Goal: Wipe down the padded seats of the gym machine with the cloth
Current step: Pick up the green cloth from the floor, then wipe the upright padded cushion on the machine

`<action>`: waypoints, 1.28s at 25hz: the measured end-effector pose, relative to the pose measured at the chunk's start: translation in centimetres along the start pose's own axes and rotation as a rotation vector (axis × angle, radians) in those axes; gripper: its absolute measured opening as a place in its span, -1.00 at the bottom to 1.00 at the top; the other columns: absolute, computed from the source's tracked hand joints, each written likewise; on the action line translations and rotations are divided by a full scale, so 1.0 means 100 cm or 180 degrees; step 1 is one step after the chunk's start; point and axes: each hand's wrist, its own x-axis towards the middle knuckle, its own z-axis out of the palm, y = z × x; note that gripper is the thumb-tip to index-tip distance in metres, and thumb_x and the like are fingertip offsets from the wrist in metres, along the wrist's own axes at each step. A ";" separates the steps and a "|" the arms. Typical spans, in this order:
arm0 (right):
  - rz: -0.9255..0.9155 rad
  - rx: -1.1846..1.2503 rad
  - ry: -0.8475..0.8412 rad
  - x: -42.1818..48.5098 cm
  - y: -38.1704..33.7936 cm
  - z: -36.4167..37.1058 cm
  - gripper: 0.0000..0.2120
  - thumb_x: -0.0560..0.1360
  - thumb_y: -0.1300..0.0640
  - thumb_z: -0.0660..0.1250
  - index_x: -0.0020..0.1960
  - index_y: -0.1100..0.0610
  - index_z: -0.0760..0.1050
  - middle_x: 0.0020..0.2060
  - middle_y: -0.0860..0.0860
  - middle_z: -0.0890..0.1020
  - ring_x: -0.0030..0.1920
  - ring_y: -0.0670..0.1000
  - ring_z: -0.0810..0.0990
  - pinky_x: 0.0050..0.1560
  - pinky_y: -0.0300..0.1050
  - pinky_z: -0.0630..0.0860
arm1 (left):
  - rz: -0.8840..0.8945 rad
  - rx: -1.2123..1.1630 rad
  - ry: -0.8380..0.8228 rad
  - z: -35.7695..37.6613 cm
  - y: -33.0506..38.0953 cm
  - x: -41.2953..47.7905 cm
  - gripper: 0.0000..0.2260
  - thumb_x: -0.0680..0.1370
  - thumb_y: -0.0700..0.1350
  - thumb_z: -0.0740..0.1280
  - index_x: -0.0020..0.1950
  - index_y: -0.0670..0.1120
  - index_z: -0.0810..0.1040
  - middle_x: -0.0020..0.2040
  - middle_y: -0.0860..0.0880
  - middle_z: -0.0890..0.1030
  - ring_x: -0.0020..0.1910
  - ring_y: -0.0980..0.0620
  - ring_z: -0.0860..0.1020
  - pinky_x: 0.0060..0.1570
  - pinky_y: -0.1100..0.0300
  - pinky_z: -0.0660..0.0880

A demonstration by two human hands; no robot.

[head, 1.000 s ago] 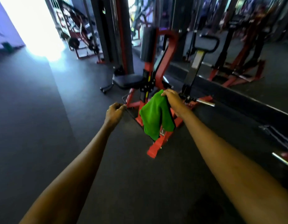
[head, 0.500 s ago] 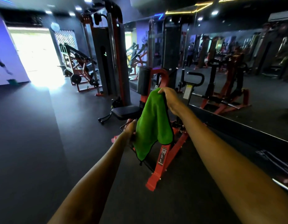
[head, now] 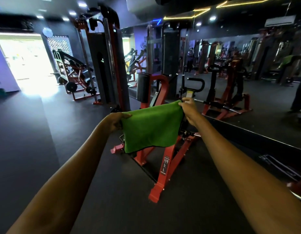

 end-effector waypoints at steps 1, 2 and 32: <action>-0.0005 0.0037 0.0093 0.004 0.003 -0.003 -0.82 0.59 0.27 0.30 0.16 0.09 0.46 0.05 0.09 0.57 -0.01 0.05 0.56 0.06 0.01 0.56 | 0.0045 0.0115 -0.0051 -0.003 0.007 0.001 -0.85 0.54 -0.22 0.43 0.08 -0.22 0.58 -0.10 -0.16 0.66 -0.20 -0.04 0.63 -0.22 0.13 0.61; 0.0008 0.0150 0.0091 0.007 0.005 -0.007 -0.85 0.59 0.29 0.31 0.12 0.10 0.49 0.07 0.12 0.59 -0.03 0.04 0.57 0.01 -0.03 0.57 | 0.0130 0.0173 -0.0108 -0.006 0.013 0.000 -0.79 0.50 -0.27 0.46 0.10 -0.24 0.56 -0.09 -0.17 0.65 -0.22 -0.04 0.62 -0.31 0.17 0.61; -0.1631 -0.2195 -0.0746 -0.068 -0.061 0.034 -0.49 0.45 0.14 0.52 0.35 0.11 0.45 0.29 0.12 0.49 0.19 0.06 0.50 0.24 0.09 0.54 | 0.1445 0.0123 -0.0459 0.068 0.031 -0.058 -0.86 0.61 -0.27 0.36 0.16 -0.23 0.59 -0.19 -0.04 0.72 -0.18 0.01 0.68 -0.25 0.25 0.61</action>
